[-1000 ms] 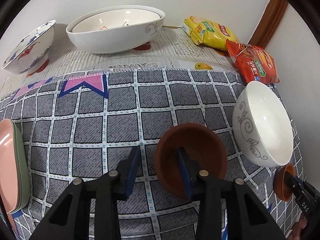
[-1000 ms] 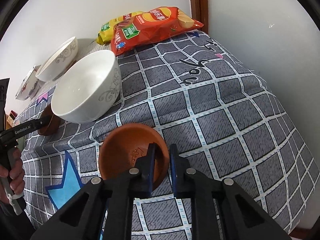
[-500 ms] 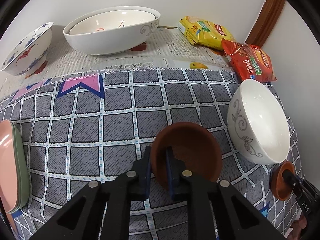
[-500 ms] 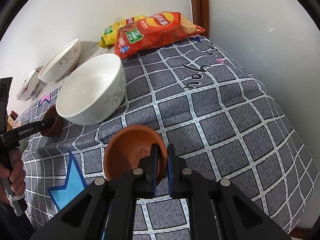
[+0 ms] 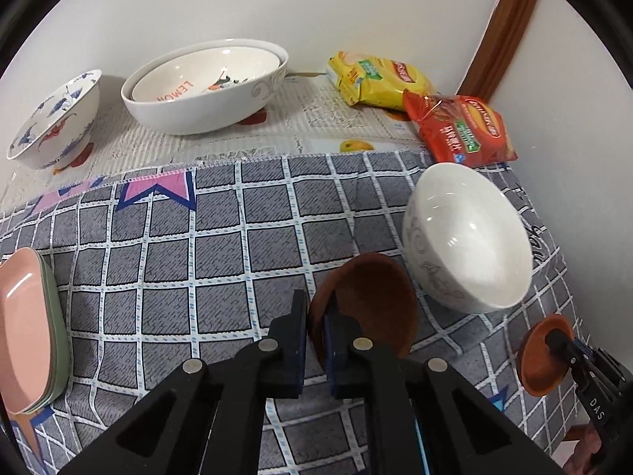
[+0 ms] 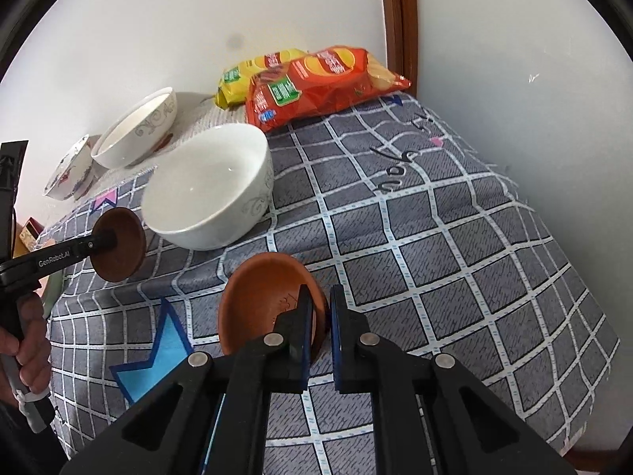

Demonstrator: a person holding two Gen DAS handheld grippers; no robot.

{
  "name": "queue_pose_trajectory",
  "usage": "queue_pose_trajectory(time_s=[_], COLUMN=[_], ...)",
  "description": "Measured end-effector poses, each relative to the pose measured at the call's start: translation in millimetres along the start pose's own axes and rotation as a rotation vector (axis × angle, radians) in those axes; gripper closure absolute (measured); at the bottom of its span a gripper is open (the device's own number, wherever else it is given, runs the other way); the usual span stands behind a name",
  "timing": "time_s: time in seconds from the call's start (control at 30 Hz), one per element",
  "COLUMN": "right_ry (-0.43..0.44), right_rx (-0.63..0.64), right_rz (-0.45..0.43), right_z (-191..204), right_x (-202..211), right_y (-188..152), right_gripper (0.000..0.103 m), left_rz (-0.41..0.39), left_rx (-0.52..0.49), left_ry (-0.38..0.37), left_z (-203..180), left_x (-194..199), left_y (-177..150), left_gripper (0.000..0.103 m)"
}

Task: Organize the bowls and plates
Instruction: 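Place the right gripper's brown bowl into the small white bowl while the left holds its bowl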

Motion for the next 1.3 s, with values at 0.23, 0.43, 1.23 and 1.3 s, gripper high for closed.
queue_pose_trajectory(time_s=[0.23, 0.43, 1.23, 1.3], right_ry=[0.012, 0.033, 0.031, 0.017], right_rx=[0.004, -0.009, 0.077, 0.091], right_rz=[-0.052, -0.102, -0.102, -0.093], right_z=[-1, 4, 70, 74], right_x=[25, 51, 10, 0], right_y=[15, 40, 83, 85], right_gripper=[0.095, 0.095, 0.095, 0.095], left_rz=[-0.039, -0.075, -0.071, -0.064], left_rx=[-0.001, 0.002, 0.079, 0.083], left_ry=[0.000, 0.026, 0.053, 0.052], left_z=[-3, 3, 62, 65], left_x=[27, 51, 40, 34], left_y=[7, 17, 25, 25], left_gripper=[0.095, 0.095, 0.095, 0.095])
Point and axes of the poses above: each gripper's, at about its wrist camera, not at the fingertips, and x roughly against the way its jaws point, z to its left, y to its top, the point moved 6 cm from there along -x, roughly the way its jaws point, and after that the axes turned 9 degrees about -y, right-handed, at the moved point
